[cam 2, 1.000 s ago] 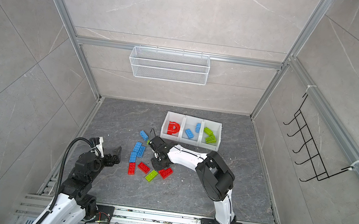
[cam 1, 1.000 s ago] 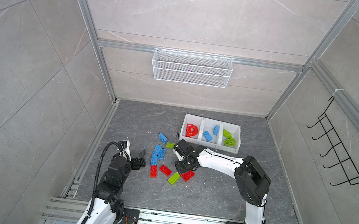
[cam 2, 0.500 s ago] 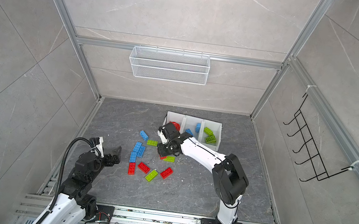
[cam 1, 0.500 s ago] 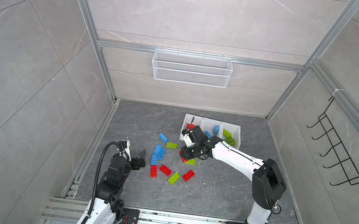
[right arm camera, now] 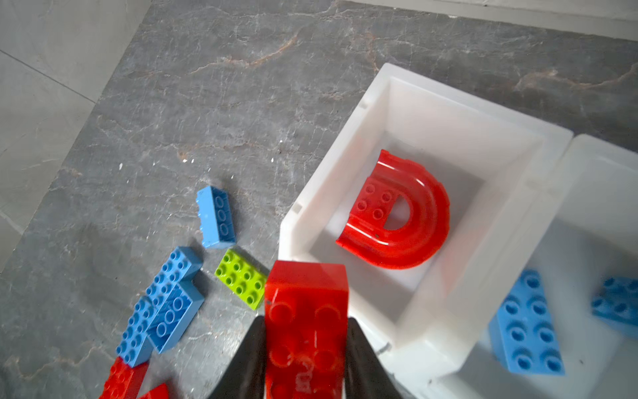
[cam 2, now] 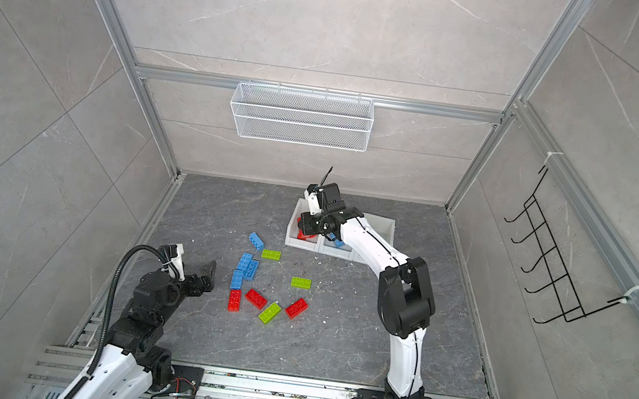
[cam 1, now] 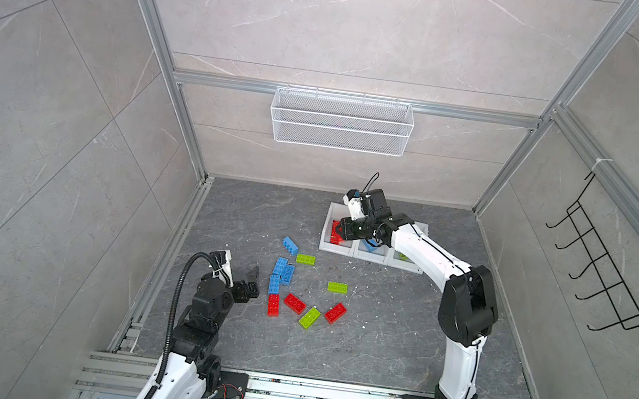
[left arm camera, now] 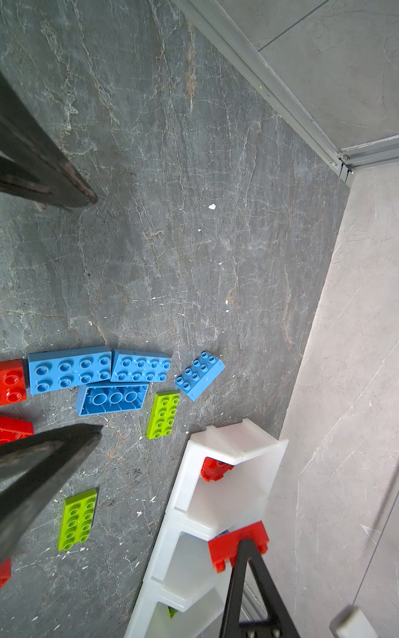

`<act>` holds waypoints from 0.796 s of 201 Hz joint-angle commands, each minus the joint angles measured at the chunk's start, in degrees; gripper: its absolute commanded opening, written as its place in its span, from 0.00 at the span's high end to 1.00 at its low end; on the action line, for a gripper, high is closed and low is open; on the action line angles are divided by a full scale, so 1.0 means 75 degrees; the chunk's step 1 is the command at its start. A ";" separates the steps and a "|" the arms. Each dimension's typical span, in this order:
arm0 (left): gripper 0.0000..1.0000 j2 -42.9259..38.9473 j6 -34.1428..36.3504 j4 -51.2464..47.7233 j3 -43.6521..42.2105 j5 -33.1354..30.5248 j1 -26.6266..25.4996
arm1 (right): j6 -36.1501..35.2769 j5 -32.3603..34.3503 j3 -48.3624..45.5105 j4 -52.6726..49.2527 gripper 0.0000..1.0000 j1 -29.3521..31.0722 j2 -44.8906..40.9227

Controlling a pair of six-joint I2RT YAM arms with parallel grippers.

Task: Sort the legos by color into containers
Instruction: 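Carry the red brick into the compartment with the red arch, release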

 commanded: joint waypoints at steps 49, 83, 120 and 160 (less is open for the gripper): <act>0.00 -0.0006 0.0036 0.0193 0.0081 0.0040 0.0013 | 0.0237 -0.0080 0.0705 0.0602 0.72 -0.0431 0.0972; 0.00 0.0058 0.0040 0.0211 0.0104 0.0065 0.0007 | 0.0276 -0.0016 0.1014 0.0472 0.70 -0.0441 0.1200; 0.00 0.0062 0.0046 0.0215 0.0102 0.0064 0.0007 | 0.0261 0.0074 0.1320 0.0182 0.43 -0.0450 0.1256; 0.01 -0.0073 0.0016 0.0176 0.0060 0.0017 0.0006 | 0.0036 0.0081 0.1037 -0.0315 0.36 -0.0444 0.0683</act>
